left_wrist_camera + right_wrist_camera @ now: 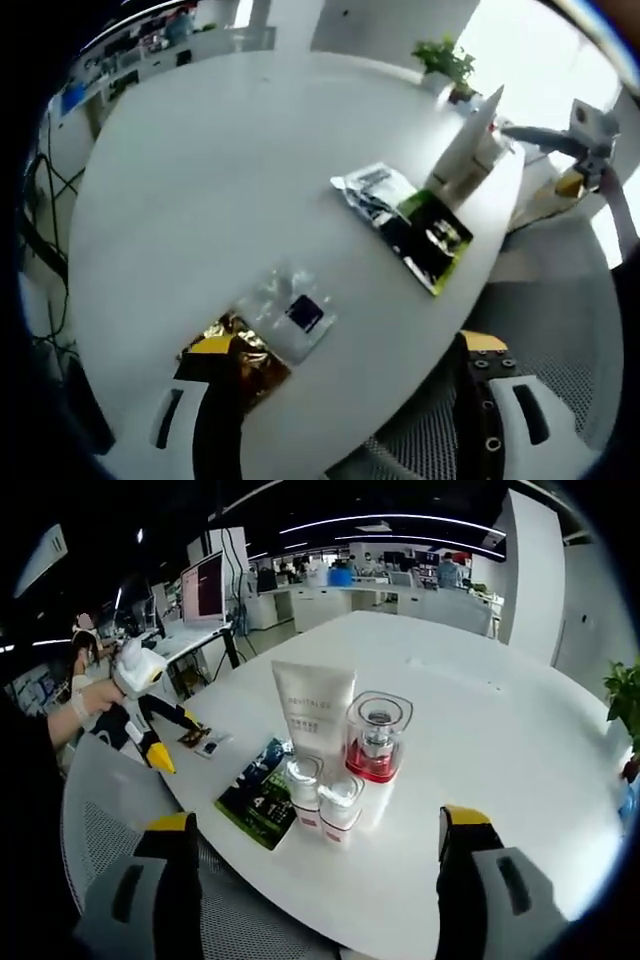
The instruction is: Arrange the skincare products in the storage area until every visible bottle or jar stands upright without overlapping.
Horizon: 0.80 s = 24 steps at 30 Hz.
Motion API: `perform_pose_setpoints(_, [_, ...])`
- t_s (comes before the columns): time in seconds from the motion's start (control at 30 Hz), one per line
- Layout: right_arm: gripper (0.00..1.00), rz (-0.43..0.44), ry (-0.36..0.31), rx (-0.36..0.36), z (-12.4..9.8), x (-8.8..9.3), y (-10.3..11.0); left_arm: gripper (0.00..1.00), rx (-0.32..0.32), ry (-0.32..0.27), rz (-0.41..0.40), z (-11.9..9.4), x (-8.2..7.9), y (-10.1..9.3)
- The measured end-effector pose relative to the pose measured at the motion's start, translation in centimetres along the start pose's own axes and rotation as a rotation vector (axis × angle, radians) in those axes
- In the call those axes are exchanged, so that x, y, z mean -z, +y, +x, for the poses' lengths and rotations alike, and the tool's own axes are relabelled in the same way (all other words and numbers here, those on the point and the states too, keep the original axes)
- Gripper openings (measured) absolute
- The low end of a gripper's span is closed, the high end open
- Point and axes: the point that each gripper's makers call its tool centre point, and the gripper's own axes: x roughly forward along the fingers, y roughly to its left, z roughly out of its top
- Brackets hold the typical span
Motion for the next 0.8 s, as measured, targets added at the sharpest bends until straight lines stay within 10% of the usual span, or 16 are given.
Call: perform_pose_setpoints(0.8, [0.99,0.047,0.030,0.004,0.4,1.8,-0.4,0.73,0.028,0.089,0.101,2.0,-1.6,-0.4])
